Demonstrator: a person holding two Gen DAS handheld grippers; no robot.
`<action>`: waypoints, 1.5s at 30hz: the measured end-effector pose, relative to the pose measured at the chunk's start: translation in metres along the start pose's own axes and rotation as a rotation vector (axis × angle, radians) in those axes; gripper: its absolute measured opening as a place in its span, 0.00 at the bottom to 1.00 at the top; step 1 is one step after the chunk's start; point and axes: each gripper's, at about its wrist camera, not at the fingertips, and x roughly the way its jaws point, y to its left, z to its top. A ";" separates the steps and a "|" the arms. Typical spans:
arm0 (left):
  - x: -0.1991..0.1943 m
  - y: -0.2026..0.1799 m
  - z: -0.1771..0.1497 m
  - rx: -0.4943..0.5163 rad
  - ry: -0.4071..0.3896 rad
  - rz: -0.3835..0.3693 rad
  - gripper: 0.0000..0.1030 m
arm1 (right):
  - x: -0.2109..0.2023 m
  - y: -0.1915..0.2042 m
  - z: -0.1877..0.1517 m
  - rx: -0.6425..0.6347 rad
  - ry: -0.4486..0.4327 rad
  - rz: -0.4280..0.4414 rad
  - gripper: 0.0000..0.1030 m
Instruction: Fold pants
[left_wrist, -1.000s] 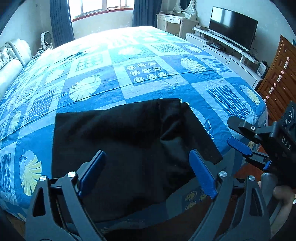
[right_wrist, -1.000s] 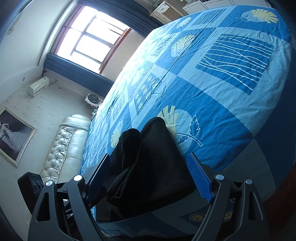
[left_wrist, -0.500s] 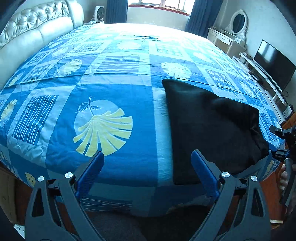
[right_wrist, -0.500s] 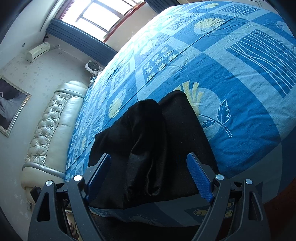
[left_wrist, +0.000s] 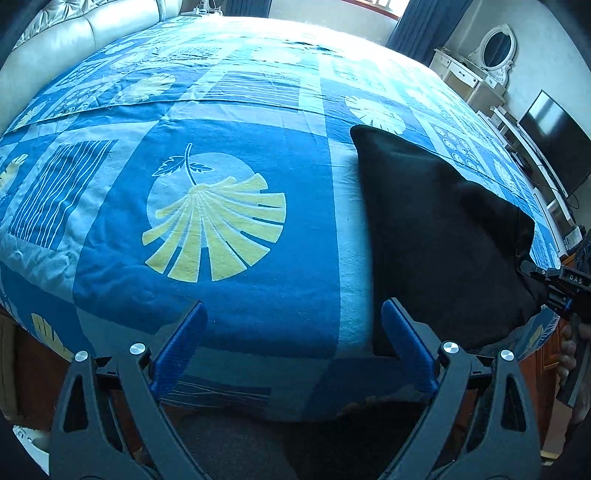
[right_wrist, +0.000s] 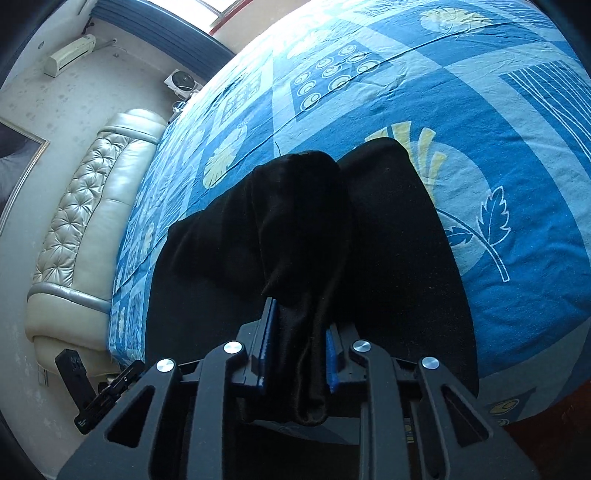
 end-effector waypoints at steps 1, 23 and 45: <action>0.000 0.001 0.000 0.001 0.000 -0.001 0.92 | -0.004 0.004 0.002 -0.014 -0.006 0.000 0.12; 0.007 -0.026 -0.011 0.050 0.037 -0.097 0.92 | -0.024 -0.057 -0.001 0.034 -0.072 -0.046 0.05; 0.054 -0.017 -0.004 -0.156 0.188 -0.536 0.92 | -0.031 -0.094 -0.025 0.191 -0.041 0.226 0.69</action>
